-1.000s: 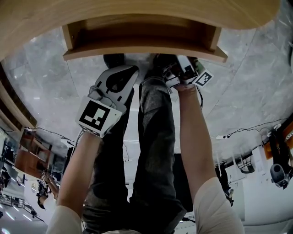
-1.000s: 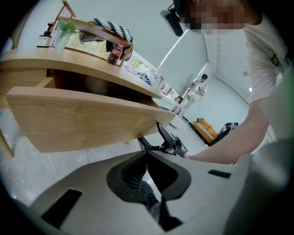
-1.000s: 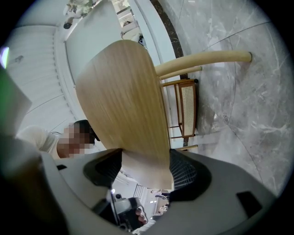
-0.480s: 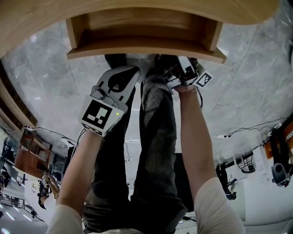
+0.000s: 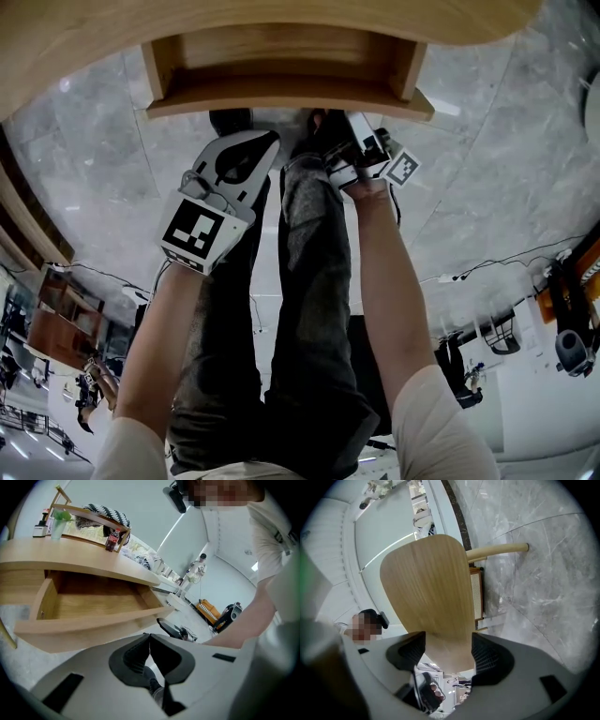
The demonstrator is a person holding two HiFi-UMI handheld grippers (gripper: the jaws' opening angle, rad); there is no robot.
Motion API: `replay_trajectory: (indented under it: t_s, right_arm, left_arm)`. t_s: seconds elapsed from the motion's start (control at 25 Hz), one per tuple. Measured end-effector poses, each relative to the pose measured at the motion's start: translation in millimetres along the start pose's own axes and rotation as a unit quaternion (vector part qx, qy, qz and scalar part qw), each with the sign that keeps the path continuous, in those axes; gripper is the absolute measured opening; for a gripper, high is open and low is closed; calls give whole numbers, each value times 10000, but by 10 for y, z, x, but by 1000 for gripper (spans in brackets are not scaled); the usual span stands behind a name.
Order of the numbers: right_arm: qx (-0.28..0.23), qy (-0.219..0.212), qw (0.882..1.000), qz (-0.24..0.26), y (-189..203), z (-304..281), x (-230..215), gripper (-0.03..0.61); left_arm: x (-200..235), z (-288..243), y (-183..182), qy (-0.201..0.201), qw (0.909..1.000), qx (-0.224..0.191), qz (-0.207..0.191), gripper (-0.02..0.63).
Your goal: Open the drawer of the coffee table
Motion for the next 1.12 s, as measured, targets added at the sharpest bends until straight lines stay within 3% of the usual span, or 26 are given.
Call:
replay_trajectory:
  t_s: [0.36, 0.68, 0.92, 1.12]
  right_arm:
    - [-109, 521, 9985, -103, 77, -155, 461, 295]
    - [134, 604, 9980, -160, 109, -474, 1301, 295]
    - [457, 703, 9964, -158, 118, -645, 1912, 285]
    - [793, 765, 9939, -70, 53, -805, 2463, 265]
  left_arm:
    - [-194, 259, -371, -17, 9999, 76, -70, 20]
    - [-534, 773, -759, 2, 9996, 243, -161, 20]
    - [-753, 1147, -1085, -154, 9997, 187, -44, 20]
    - [-999, 1397, -1445, -127, 9997, 96, -191, 20]
Point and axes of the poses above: the fingertips, and each gripper's own axes: z backward along the fingers, x to its left, y out of its underside, the point moved 5 cm from there along z, backward along the fingers, and after that the axes turned 15 degrees about -y, right-handed, at the moved point
